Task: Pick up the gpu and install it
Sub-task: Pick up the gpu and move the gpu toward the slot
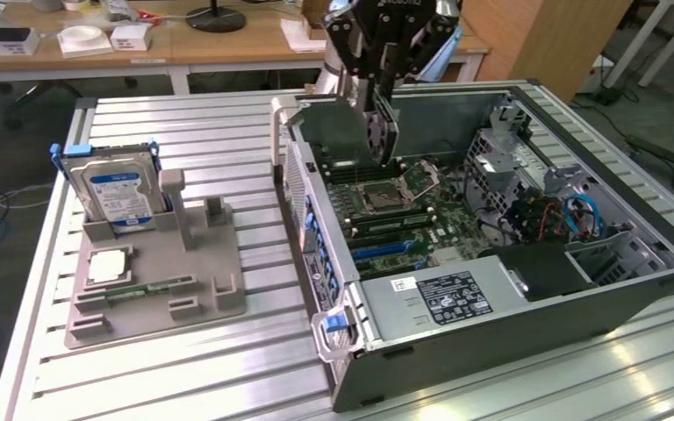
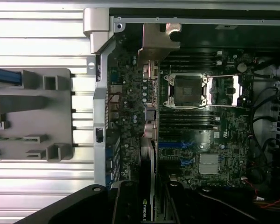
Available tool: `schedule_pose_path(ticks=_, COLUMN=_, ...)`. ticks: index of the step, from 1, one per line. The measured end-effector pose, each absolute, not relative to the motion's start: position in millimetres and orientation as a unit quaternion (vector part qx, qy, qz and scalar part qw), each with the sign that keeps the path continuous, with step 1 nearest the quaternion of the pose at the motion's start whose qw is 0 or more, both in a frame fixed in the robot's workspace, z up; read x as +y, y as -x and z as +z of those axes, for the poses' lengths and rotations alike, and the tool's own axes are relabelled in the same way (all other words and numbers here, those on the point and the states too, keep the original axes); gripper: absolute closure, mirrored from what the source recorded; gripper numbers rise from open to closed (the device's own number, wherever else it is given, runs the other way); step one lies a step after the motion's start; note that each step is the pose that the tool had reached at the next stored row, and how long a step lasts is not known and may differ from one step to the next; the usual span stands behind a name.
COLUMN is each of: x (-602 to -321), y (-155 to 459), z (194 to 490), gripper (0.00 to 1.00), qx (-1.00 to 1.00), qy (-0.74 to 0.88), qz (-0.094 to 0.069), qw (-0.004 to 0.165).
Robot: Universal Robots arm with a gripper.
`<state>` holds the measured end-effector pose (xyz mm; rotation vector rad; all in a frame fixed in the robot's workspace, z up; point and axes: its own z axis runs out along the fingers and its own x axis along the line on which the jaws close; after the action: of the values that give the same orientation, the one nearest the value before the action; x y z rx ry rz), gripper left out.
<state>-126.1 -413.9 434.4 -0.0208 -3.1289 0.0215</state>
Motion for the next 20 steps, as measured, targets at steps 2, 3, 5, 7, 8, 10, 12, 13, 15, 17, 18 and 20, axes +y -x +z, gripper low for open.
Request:
schedule_pose_path(ticks=2, x=-414, y=119, z=434, gripper=0.74, qx=-1.0, qy=0.007, qz=0.007, qw=0.007)
schedule_pose_path(ticks=3, x=-414, y=115, z=434, gripper=0.74, qx=-1.0, qy=0.007, qz=0.007, qw=0.007)
schedule_pose_path(ticks=5, x=-414, y=108, z=434, gripper=0.74, qx=-1.0, qy=0.007, qz=0.007, qw=0.007)
schedule_pose_path(ticks=7, x=-414, y=101, z=434, gripper=0.74, qx=-1.0, qy=0.007, qz=0.007, qw=0.008)
schedule_pose_path(ticks=8, x=-414, y=98, z=434, gripper=0.74, qx=-1.0, qy=0.007, qz=0.007, qw=0.008)
schedule_pose_path(ticks=10, x=-414, y=91, z=434, gripper=0.74, qx=-1.0, qy=0.007, qz=0.007, qw=0.009)
schedule_pose_path(ticks=12, x=-414, y=84, z=434, gripper=0.74, qx=-1.0, qy=0.007, qz=0.007, qw=0.009)
schedule_pose_path(ticks=13, x=-414, y=81, z=434, gripper=0.74, qx=-1.0, qy=0.007, qz=0.007, qw=0.009)
schedule_pose_path(ticks=15, x=-414, y=74, z=434, gripper=0.74, qx=-1.0, qy=0.007, qz=0.007, qw=0.01)
schedule_pose_path(ticks=17, x=-414, y=67, z=434, gripper=0.74, qx=-1.0, qy=0.007, qz=0.007, qw=0.01)
schedule_pose_path(ticks=18, x=-414, y=63, z=434, gripper=0.74, qx=-1.0, qy=0.007, qz=0.007, qw=0.01)
schedule_pose_path(ticks=20, x=-414, y=57, z=434, gripper=0.74, qx=-1.0, qy=0.007, qz=0.007, qw=0.011)
